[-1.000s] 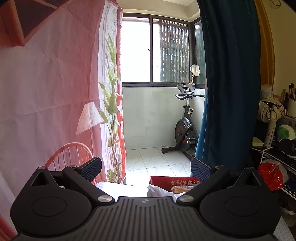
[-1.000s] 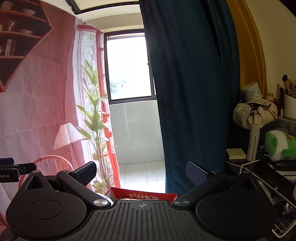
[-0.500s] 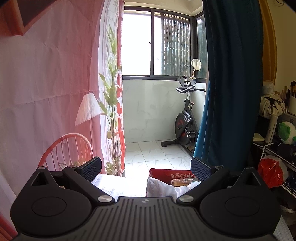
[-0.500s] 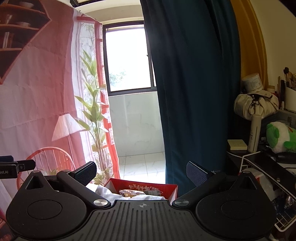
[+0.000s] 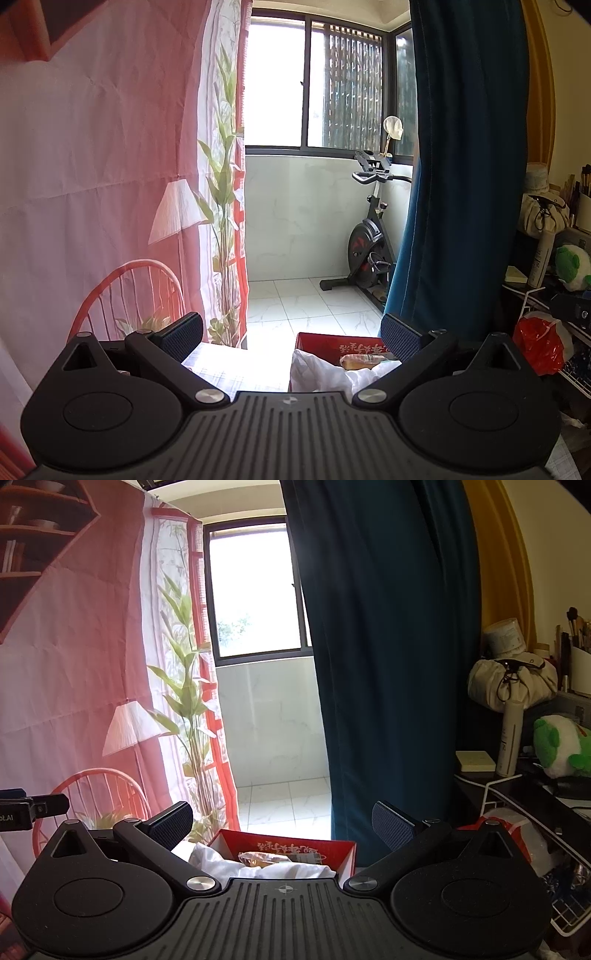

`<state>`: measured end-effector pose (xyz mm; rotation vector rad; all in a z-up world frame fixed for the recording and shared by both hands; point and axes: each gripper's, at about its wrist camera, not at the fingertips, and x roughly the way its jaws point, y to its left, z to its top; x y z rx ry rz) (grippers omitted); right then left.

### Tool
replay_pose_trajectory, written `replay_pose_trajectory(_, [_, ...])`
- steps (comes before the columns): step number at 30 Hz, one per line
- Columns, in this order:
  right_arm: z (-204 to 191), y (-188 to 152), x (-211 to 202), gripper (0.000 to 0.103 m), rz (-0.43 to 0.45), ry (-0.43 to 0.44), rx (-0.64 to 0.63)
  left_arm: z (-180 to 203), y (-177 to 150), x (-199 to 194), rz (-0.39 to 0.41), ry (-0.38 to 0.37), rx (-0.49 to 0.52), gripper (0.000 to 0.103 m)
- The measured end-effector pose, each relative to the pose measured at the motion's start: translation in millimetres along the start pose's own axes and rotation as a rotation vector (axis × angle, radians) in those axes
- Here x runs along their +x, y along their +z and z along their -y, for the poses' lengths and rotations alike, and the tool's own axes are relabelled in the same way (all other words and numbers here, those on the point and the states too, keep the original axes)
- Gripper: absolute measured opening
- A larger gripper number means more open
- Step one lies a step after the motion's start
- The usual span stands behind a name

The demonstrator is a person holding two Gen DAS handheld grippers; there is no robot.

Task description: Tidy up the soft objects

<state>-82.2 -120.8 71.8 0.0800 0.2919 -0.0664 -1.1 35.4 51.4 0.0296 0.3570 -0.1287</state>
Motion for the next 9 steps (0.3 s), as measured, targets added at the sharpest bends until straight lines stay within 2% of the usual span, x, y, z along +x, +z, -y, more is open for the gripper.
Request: replay_pose_trajectory(9, [0.3, -3.0, 4.6, 0.103, -0.008, 0.001, 0.003, -1.6, -1.9, 2.8, -0.003, -0.004, -0.011, 0.103])
